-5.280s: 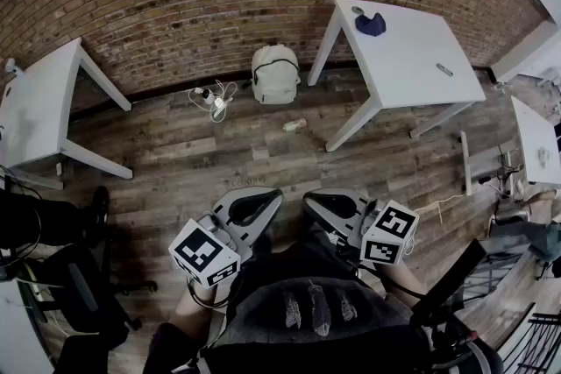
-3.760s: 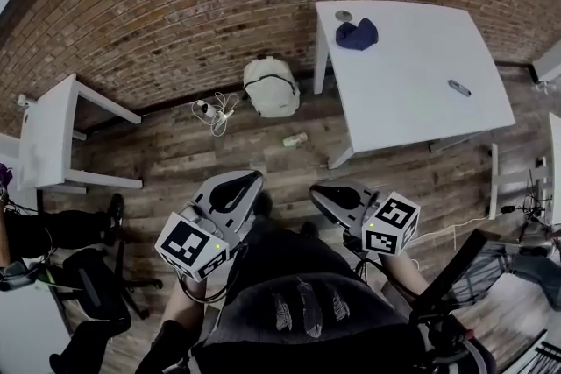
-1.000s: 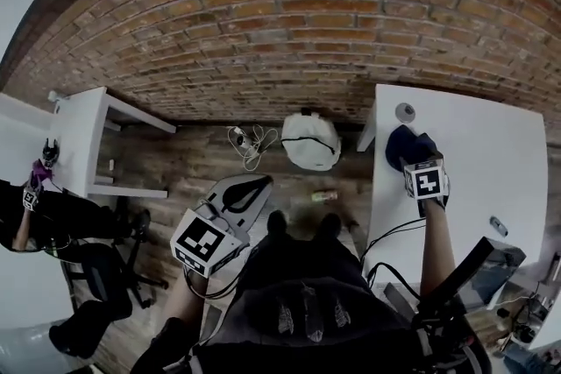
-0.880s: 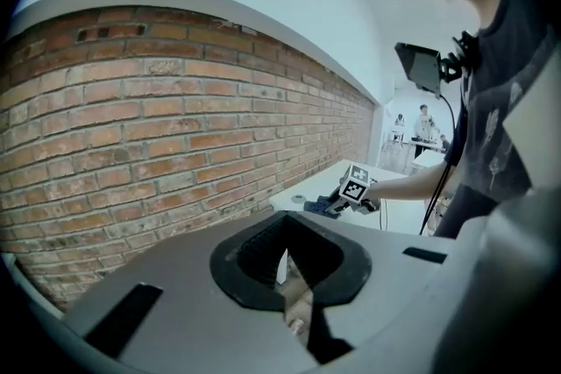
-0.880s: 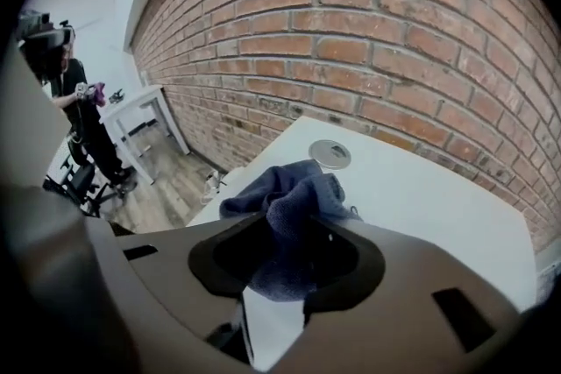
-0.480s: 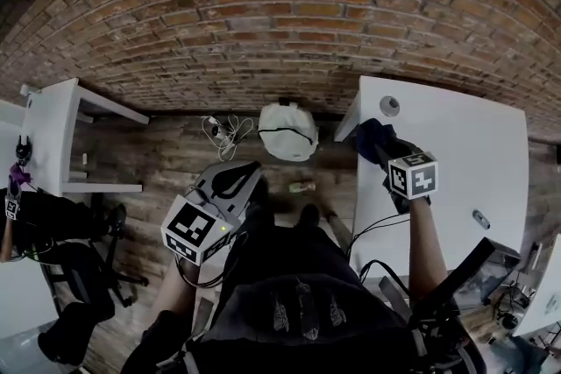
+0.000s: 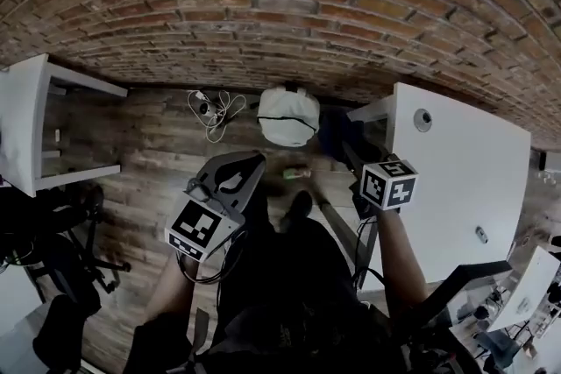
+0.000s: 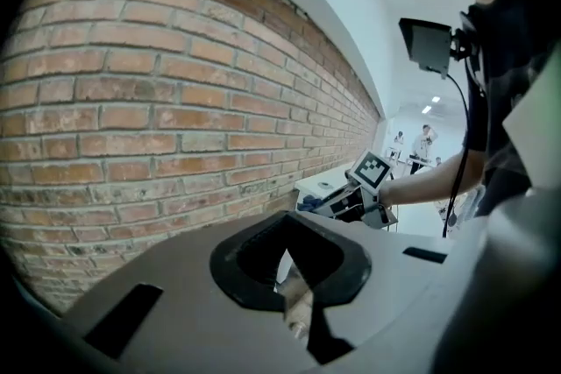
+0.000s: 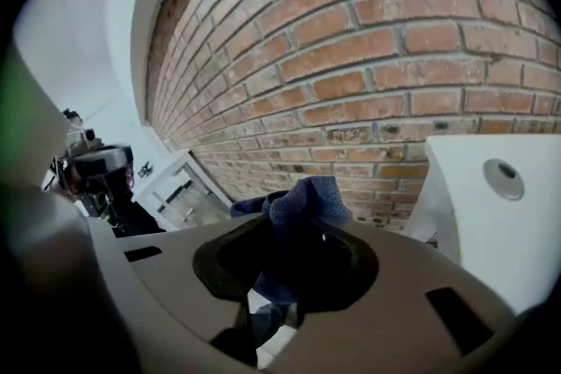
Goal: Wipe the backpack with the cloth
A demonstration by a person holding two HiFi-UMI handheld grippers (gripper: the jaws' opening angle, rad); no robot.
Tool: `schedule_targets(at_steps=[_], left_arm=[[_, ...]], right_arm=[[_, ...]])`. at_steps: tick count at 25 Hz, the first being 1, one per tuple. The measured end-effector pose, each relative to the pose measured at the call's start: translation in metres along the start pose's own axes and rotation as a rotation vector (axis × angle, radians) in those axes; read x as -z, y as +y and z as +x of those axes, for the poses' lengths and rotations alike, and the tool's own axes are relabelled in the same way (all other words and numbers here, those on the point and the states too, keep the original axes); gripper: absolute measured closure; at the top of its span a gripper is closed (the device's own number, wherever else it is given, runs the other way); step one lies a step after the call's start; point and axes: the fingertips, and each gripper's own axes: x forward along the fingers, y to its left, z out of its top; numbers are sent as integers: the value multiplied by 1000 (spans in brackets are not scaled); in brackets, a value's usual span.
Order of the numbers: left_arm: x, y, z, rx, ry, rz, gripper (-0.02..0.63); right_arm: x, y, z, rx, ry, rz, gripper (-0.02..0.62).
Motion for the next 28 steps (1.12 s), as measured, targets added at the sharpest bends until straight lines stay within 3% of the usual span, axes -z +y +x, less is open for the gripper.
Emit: schedule_targets(at_steps=[7,16,22,26,28], left_arm=[[71,68,55,88,-11,-87,608],[202,96,124,176,0,-167,609],[283,106,141,144,33,-253,609],[304,95,135,150,53,-304,609],[306,93,132,148,53,-318,609]], right_arm=[[72,-69,130,139,138,161,502],[195,-184,272,279,323,243,502],[236,-223,312,318,369,297,502],[252,-246,304,423,438,266,502],[261,-248,305,423,471,264,502]])
